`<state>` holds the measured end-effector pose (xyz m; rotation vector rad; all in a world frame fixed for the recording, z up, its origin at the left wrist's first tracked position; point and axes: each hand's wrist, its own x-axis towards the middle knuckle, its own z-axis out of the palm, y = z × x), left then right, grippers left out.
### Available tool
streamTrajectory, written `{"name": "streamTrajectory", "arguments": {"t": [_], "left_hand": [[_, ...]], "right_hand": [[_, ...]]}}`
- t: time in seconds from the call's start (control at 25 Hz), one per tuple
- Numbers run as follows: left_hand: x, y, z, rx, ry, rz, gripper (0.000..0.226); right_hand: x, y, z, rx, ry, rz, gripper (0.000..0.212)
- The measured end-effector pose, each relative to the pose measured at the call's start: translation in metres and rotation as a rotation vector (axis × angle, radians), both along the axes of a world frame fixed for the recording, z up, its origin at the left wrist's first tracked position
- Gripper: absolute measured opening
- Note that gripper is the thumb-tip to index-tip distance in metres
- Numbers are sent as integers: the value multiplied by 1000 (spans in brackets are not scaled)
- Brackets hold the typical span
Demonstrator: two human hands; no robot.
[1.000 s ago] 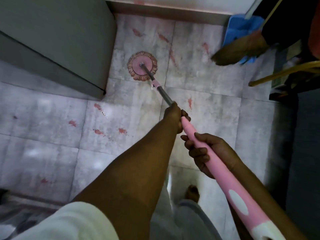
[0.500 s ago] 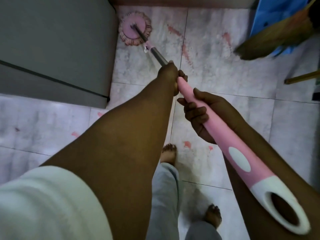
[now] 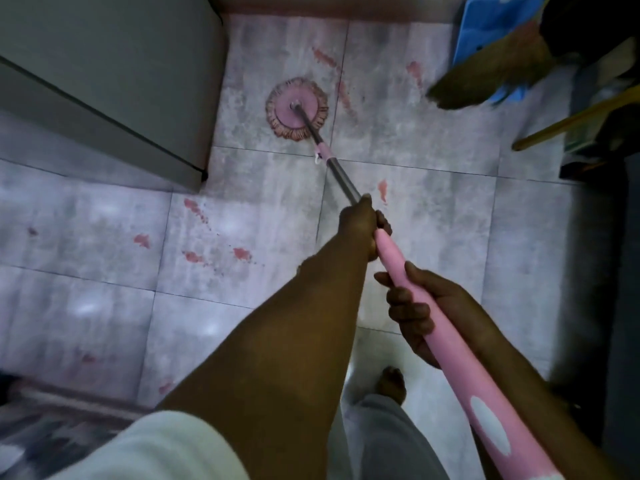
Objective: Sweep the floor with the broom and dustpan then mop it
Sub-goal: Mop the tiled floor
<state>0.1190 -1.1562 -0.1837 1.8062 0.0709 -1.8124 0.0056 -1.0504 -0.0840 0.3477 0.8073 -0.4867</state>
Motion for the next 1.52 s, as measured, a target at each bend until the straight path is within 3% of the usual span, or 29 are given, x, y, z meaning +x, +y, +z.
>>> {"name": "streamTrajectory", "arguments": {"t": [0.16,0.36,0.52,0.76,0.96,1.24,1.52], "left_hand": [[-38,68,12,68,-21,-79,33],[-34,42,13,83,-66,-138,34],[-8,-33,-3,40,-142,-212,32],[30,-175,-22,-9,-215,-308,36],[47,-221,-30,-36,-191,-245,35],[42,-163,-22,-29,-207,-219,34],[11,1,6,57,-185,-203,36]], "right_hand": [[-34,66,25,78,-86,-71,61],[-25,45,24,57,-75,-115,66],[6,-22,3,28,17,-138,37],[53,-154,-34,-32,-20,-170,33],[74,-200,-50,-57,-25,-167,32],[65,-147,-34,-39,-3,-104,32],[18,4,-3,-4,-6,20,33]]}}
